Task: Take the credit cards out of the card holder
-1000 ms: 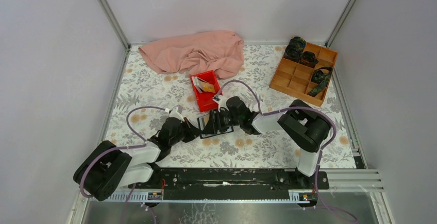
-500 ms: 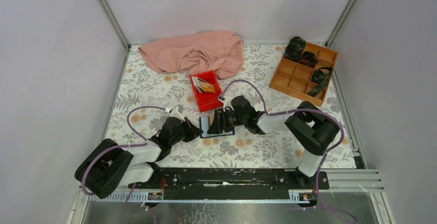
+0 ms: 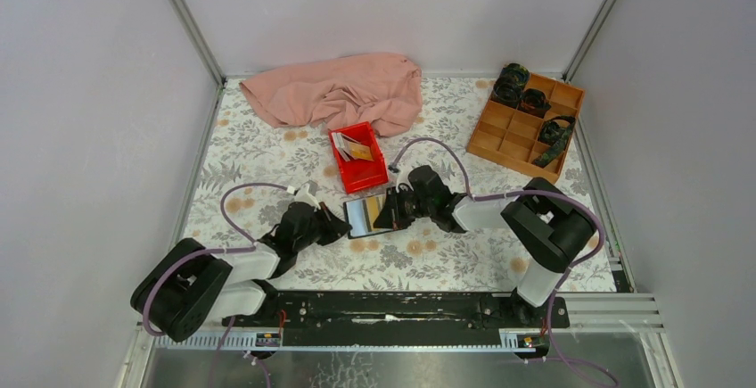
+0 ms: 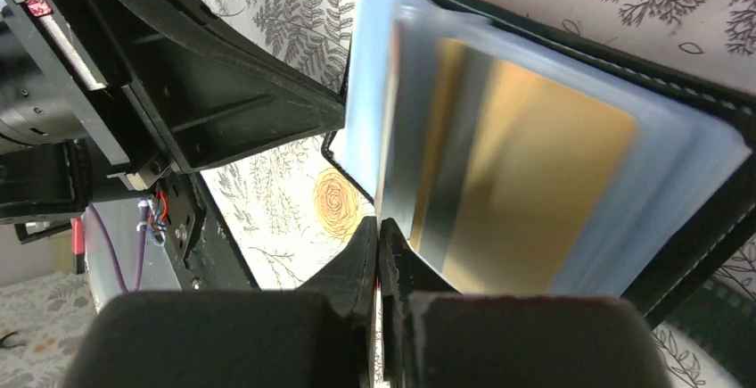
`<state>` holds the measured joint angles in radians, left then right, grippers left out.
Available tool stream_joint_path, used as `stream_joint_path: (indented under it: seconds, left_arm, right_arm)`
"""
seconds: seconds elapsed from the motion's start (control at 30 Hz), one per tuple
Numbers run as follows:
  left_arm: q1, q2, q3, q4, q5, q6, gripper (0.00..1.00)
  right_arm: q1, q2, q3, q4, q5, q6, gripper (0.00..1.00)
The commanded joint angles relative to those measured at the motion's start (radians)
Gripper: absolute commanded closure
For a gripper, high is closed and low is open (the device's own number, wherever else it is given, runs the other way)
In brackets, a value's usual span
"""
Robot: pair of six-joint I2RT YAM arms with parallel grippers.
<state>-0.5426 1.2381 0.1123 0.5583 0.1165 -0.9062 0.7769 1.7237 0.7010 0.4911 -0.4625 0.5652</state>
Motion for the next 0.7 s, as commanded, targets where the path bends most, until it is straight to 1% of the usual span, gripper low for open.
stream_joint_path:
  seconds: [0.0,0.03,0.07,0.13,0.17,0.23,0.3,0.43,0.47,0.57,0.63,0.67]
  left_arm:
    - [-0.002,-0.012,-0.019,-0.138,-0.023,0.026,1.00]
    - [-0.002,-0.020,-0.017,-0.144,-0.022,0.031,1.00]
    - [-0.002,-0.034,-0.012,-0.154,-0.023,0.043,0.92]
    - [-0.002,-0.083,-0.008,-0.181,-0.025,0.049,0.73]
    - [-0.001,-0.112,-0.007,-0.197,-0.030,0.050,0.65]
    - [-0.002,-0.168,-0.003,-0.237,-0.036,0.051,0.52]
    - [-0.003,-0.222,0.011,-0.285,-0.043,0.063,0.42]
    - [-0.003,-0.299,0.050,-0.357,-0.022,0.101,0.30]
    - [-0.002,-0.315,0.057,-0.363,-0.003,0.111,0.29]
    - [-0.002,-0.353,0.089,-0.373,0.075,0.152,0.30]
    - [-0.002,-0.353,0.123,-0.387,0.140,0.180,0.34]
    - [-0.002,-0.340,0.141,-0.385,0.197,0.196,0.36]
  right_arm:
    - [-0.005,-0.050,-0.007,-0.017,0.036,-0.024,1.00]
    - [-0.004,-0.055,-0.011,-0.030,0.052,-0.033,1.00]
    - [-0.004,-0.091,-0.018,-0.051,0.069,-0.044,1.00]
    - [-0.004,-0.138,-0.031,-0.113,0.112,-0.081,1.00]
    - [-0.005,-0.160,-0.044,-0.139,0.131,-0.103,1.00]
    - [-0.005,-0.200,-0.067,-0.174,0.157,-0.127,1.00]
    - [-0.004,-0.240,-0.085,-0.198,0.172,-0.138,1.00]
    - [-0.004,-0.330,-0.111,-0.218,0.148,-0.156,1.00]
    - [-0.004,-0.358,-0.113,-0.227,0.130,-0.170,1.00]
    - [-0.004,-0.409,-0.110,-0.258,-0.005,-0.231,1.00]
    - [-0.004,-0.435,-0.112,-0.269,-0.156,-0.274,1.00]
    - [-0.005,-0.444,-0.117,-0.267,-0.234,-0.284,1.00]
